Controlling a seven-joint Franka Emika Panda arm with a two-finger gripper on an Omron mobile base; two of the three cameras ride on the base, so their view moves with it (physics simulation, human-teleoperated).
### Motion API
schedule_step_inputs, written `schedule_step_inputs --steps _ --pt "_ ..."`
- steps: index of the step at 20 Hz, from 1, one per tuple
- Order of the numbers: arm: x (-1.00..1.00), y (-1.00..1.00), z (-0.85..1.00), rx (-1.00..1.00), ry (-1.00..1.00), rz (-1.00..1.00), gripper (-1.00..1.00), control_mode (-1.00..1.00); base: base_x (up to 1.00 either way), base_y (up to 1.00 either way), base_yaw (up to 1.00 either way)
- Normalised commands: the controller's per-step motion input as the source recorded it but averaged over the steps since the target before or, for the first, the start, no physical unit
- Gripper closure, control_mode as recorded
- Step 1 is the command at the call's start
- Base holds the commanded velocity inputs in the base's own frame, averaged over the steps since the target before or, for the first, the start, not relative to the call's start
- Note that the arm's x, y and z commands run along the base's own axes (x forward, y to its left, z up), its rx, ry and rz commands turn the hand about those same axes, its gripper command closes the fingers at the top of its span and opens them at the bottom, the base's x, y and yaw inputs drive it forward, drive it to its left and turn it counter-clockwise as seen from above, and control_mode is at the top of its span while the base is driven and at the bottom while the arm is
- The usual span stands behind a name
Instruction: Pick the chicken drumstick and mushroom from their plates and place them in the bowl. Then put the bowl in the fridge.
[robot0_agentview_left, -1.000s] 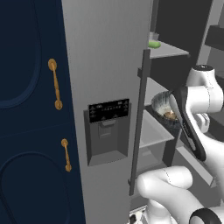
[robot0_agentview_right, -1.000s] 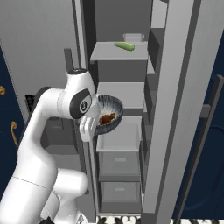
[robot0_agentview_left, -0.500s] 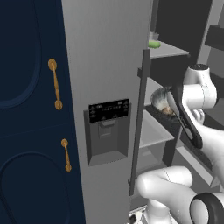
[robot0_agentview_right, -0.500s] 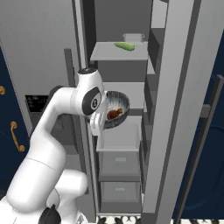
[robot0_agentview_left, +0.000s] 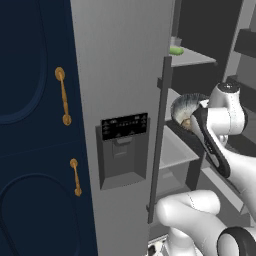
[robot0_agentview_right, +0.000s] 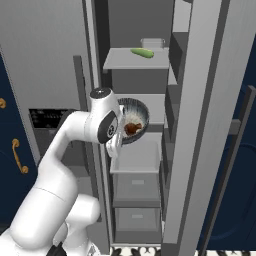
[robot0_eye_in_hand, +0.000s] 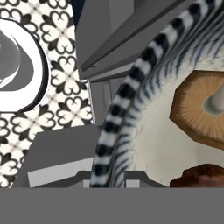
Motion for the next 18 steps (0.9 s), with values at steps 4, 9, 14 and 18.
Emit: schedule_step_inputs --steps 4,9,14,18 --pt "0.42 0.00 0.06 0.00 -0.06 0.00 1.00 -1.00 0.00 0.00 0.00" --pt "0.23 -0.05 0.09 0.00 -0.04 0.00 1.00 -1.00 0.00 0.00 0.00" --pt "0.33 0.00 0.00 0.00 -0.03 0.02 1.00 -1.00 0.00 0.00 0.00" --pt "0.54 0.00 0.00 0.00 -0.02 0.00 1.00 -1.00 0.00 0.00 0.00"
